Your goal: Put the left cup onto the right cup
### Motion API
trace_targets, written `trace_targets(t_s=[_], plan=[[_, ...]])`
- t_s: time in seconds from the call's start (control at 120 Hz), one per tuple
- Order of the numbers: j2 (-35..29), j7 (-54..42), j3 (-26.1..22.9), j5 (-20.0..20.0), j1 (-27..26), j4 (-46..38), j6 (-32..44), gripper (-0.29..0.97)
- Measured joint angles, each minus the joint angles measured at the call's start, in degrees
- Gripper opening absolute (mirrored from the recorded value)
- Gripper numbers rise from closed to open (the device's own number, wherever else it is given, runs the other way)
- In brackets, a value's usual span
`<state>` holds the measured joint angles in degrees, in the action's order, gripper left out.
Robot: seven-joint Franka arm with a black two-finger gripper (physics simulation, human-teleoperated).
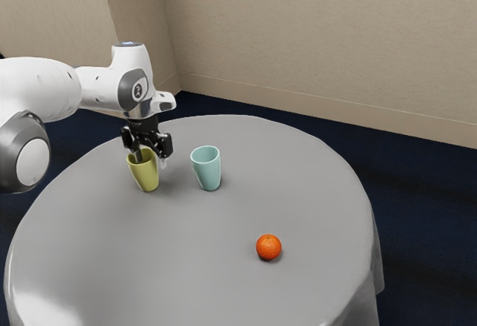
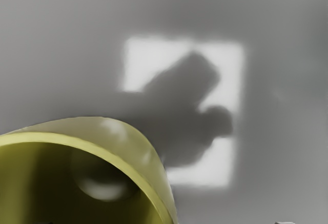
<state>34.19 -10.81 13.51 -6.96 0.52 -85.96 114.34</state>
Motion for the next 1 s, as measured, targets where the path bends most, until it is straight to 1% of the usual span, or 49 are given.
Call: trace_targets(t_s=[0.083, 0.2, 0.275, 0.358, 0.508, 0.692, 0.9, 1.0], plan=[[0.0, 0.02, -0.26, 0.12, -0.15, -0.07, 0.53, 0.33], [0.1, 0.05, -0.7, 0.18, -0.21, -0.23, 1.11, 0.15], [0.14, 0.1, -0.75, 0.08, -0.21, -0.3, 1.34, 0.06], [0.21, 0.1, -0.76, -0.02, -0.18, -0.36, 1.51, 0.0], [0.15, 0.12, -0.7, -0.09, -0.17, -0.78, 1.71, -0.07], [-1.05, 0.22, -0.33, 0.11, -0.09, -1.47, 1.17, -0.09], [-6.88, 0.4, -0.42, 0.88, -0.19, -1.61, -2.15, -0.1], [-10.3, 0.46, -0.64, 1.28, -1.91, -1.61, -4.75, -0.1]])
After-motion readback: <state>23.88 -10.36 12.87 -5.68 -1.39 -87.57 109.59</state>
